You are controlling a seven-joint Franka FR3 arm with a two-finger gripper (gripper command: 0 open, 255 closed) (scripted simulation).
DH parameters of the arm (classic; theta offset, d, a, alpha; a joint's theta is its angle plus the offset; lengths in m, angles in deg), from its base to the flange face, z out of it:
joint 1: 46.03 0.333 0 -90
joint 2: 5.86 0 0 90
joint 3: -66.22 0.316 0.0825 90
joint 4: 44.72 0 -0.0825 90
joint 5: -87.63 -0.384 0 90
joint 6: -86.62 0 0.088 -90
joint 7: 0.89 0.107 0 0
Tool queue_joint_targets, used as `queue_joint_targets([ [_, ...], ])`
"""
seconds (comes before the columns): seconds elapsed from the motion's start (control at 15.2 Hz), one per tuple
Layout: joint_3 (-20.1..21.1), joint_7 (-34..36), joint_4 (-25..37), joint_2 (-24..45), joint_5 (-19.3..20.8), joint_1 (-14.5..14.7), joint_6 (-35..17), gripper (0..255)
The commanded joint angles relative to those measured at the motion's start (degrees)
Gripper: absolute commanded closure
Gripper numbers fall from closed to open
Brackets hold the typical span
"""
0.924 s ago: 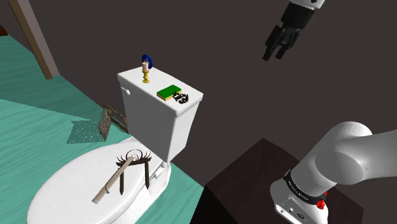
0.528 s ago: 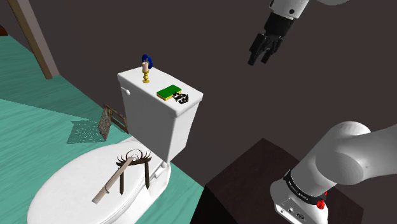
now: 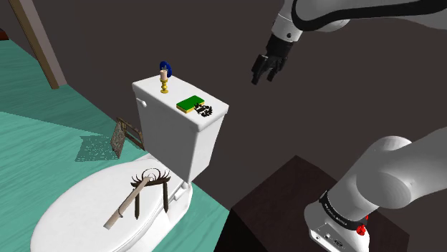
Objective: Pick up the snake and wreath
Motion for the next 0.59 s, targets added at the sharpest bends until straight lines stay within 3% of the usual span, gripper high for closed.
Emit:
queue_joint_targets([
  [0.0, 0.2, 0.0, 1.2, 4.0, -0.1, 0.3, -3.4, 0],
  [0.53, 1.7, 0.6, 6.9, 19.7, -0.4, 1.4, -15.3, 0],
])
